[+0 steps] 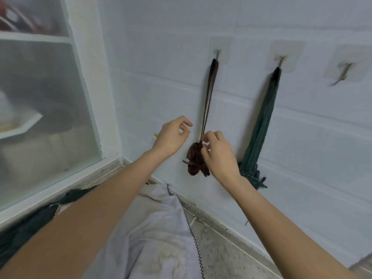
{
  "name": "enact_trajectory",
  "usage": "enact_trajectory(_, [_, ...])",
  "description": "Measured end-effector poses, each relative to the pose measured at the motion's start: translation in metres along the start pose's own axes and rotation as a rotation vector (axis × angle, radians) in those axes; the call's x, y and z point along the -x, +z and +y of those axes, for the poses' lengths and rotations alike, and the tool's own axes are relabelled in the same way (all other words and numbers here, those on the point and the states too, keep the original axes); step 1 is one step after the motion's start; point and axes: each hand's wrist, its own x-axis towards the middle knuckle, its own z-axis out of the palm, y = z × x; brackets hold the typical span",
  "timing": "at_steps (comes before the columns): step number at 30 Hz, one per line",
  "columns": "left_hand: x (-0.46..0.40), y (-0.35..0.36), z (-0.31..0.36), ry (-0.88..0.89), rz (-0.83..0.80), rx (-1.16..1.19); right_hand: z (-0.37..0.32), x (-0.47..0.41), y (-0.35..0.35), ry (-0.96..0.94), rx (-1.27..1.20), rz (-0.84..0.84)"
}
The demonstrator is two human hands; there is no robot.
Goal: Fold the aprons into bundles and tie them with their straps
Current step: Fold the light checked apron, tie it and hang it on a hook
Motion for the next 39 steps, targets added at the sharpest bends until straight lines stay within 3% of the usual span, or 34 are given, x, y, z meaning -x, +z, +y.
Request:
enact_trajectory(6, [0.060, -0.040, -0.152, -0.374, 0.090, -0.185, -0.036, 0.023, 0.132, -0.001, 0.017, -0.373])
enact_trajectory(15, [0.146, -0.099, -0.367, -0.871, -0.220, -0.343, -0.082, 0.053, 0.341, 0.091, -0.017, -0.977])
enact_trajectory(19, [0.165, -0.107, -0.420, -1.093, -0.316, -0.461, -0.089, 0.061, 0.406, 0.114, 0.018, -1.151])
enact_trajectory(24, [0.185, -0.107, -0.453, -1.378, -0.258, -0.511, -0.093, 0.076, 0.452, 0.177, 0.156, -1.367])
enact_trajectory(28, [0.201, -0.116, -0.473, -1.281, -0.230, -0.544, -0.095, 0.084, 0.462, 0.191, 0.269, -1.380])
enact_trajectory(31, [0.206, -0.123, -0.471, -0.996, -0.185, -0.324, -0.113, 0.080, 0.461, 0.168, 0.296, -1.352])
enact_trajectory(35, [0.200, -0.136, -0.449, -0.684, -0.273, -0.064, -0.171, 0.064, 0.463, -0.240, 0.002, -1.090])
enact_trajectory(39, [0.202, -0.156, -0.430, -0.685, -0.299, 0.057, -0.197, 0.042, 0.461, -0.299, 0.076, -1.055])
